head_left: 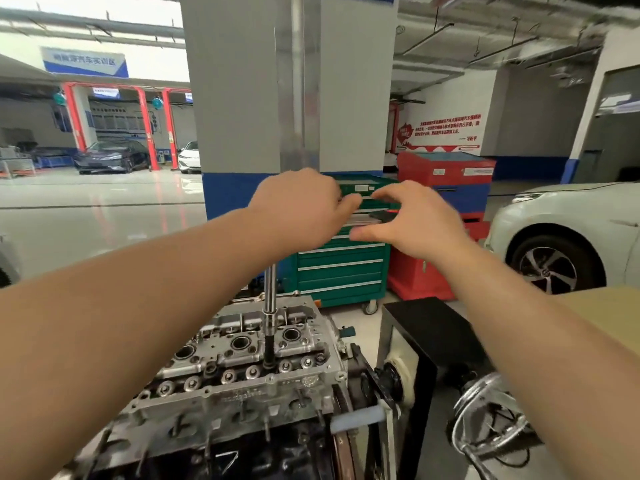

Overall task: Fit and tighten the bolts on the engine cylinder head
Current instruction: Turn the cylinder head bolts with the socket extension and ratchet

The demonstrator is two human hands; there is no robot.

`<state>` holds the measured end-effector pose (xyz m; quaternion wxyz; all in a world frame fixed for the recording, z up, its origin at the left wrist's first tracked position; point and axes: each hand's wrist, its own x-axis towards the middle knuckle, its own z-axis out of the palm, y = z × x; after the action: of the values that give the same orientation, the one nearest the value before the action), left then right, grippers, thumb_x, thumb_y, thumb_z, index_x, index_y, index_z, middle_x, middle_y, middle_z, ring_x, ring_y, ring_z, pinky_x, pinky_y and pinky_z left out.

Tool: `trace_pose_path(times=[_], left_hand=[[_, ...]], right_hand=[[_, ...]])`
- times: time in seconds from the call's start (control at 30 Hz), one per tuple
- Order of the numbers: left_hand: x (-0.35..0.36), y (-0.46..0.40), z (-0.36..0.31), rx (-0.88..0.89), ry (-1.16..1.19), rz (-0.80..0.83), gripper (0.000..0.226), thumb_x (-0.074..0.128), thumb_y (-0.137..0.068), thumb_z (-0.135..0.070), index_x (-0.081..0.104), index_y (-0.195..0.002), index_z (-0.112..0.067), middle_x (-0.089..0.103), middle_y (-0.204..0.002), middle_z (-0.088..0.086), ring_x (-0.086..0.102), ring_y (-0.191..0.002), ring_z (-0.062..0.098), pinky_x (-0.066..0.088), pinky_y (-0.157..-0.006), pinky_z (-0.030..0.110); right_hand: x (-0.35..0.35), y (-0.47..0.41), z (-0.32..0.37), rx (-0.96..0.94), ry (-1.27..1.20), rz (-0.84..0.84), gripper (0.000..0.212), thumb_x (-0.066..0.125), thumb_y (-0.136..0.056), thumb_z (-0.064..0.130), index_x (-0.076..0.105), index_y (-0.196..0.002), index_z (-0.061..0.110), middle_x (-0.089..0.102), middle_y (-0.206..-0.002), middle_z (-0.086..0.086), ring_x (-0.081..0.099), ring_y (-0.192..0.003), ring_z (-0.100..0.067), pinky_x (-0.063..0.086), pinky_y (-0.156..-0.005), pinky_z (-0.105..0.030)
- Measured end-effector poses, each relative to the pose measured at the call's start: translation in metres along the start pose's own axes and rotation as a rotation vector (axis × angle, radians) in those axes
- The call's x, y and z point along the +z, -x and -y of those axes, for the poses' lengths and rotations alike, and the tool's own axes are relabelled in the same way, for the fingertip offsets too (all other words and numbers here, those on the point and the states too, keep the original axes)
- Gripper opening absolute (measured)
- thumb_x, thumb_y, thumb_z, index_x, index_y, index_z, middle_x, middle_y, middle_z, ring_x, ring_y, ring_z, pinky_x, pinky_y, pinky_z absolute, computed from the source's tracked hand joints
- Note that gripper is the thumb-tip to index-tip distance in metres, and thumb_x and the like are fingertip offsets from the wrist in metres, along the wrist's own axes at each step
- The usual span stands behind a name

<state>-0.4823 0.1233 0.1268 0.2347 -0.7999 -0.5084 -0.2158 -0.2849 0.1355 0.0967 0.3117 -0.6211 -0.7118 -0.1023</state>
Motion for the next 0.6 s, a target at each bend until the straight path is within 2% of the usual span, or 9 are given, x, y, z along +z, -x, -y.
trace_pose_path(times=[0.03,0.1,0.17,0.23,0.3,0.33,0.4,0.5,0.6], left_hand=[[0.005,0.001,0.001,-0.02,-0.044,-0.037,0.064,0.025,-0.106,-0.062,0.058,-0.07,-0.021,0.055,-0.067,0.004,0.054,-0.061,0.021,0.033,-0.053,0.032],[0.013,0.002,0.005,-0.012,-0.099,-0.113,0.066,0.022,-0.106,-0.06,0.057,-0.067,-0.021,0.053,-0.064,0.004,0.05,-0.057,0.02,0.028,-0.05,0.03],[0.019,0.002,0.009,0.014,-0.125,-0.178,0.07,0.02,-0.106,-0.061,0.056,-0.061,-0.02,0.05,-0.058,0.003,0.048,-0.052,0.02,0.027,-0.05,0.028],[0.019,0.0,0.014,-0.007,-0.073,-0.197,0.076,0.018,-0.104,-0.066,0.058,-0.059,-0.018,0.051,-0.055,0.004,0.049,-0.051,0.02,0.032,-0.05,0.028],[0.017,-0.003,0.017,-0.076,0.069,-0.184,0.079,0.025,-0.102,-0.072,0.061,-0.057,-0.017,0.055,-0.052,0.005,0.054,-0.054,0.022,0.042,-0.053,0.031],[0.016,-0.004,0.02,-0.102,0.17,-0.176,0.079,0.03,-0.101,-0.074,0.062,-0.057,-0.017,0.058,-0.052,0.005,0.058,-0.055,0.023,0.046,-0.056,0.032],[0.015,0.0,0.026,-0.14,0.404,-0.147,0.075,0.037,-0.095,-0.077,0.068,-0.059,-0.018,0.066,-0.055,0.003,0.064,-0.058,0.024,0.051,-0.061,0.034],[0.015,0.011,0.034,-0.166,0.565,-0.158,0.065,0.04,-0.094,-0.072,0.072,-0.061,-0.027,0.069,-0.057,0.003,0.066,-0.057,0.021,0.051,-0.064,0.034],[0.016,0.022,0.034,-0.258,0.5,-0.2,0.073,0.034,-0.095,-0.068,0.07,-0.057,-0.016,0.068,-0.059,0.008,0.066,-0.062,0.027,0.051,-0.067,0.036]], right_hand=[[0.008,0.0,-0.003,0.008,-0.181,0.009,0.104,0.066,-0.043,0.097,0.063,-0.132,0.042,0.061,-0.133,0.015,0.058,-0.121,-0.01,0.049,-0.094,-0.037],[0.017,0.004,-0.013,0.012,-0.548,-0.049,0.076,0.083,-0.057,0.072,0.07,-0.123,0.038,0.069,-0.12,0.017,0.064,-0.108,-0.002,0.048,-0.087,-0.022],[0.012,0.014,-0.021,0.065,-0.934,-0.181,0.037,0.083,-0.079,0.048,0.077,-0.108,0.024,0.078,-0.099,0.004,0.072,-0.091,-0.008,0.052,-0.079,-0.02],[-0.001,0.032,-0.021,0.138,-1.132,-0.332,0.02,0.072,-0.094,0.033,0.077,-0.097,0.014,0.078,-0.086,-0.007,0.075,-0.085,-0.019,0.056,-0.078,-0.026],[-0.011,0.059,-0.008,0.199,-1.183,-0.525,0.014,0.066,-0.094,0.024,0.076,-0.088,0.016,0.077,-0.078,-0.008,0.075,-0.081,-0.024,0.06,-0.079,-0.034],[-0.015,0.077,0.005,0.199,-1.245,-0.637,0.014,0.065,-0.093,0.02,0.074,-0.083,0.017,0.075,-0.073,-0.008,0.075,-0.077,-0.025,0.061,-0.074,-0.035],[-0.02,0.113,0.041,0.1,-1.479,-0.804,0.018,0.062,-0.094,0.014,0.071,-0.079,0.016,0.071,-0.065,-0.007,0.072,-0.067,-0.025,0.06,-0.062,-0.029],[-0.013,0.137,0.089,0.05,-1.754,-0.881,0.024,0.059,-0.097,0.012,0.069,-0.075,0.017,0.068,-0.063,-0.003,0.068,-0.061,-0.015,0.058,-0.06,-0.023],[-0.008,0.105,0.097,0.279,-2.139,-0.835,0.039,0.056,-0.099,0.025,0.066,-0.062,0.021,0.062,-0.062,0.0,0.061,-0.058,-0.016,0.054,-0.057,-0.027]])
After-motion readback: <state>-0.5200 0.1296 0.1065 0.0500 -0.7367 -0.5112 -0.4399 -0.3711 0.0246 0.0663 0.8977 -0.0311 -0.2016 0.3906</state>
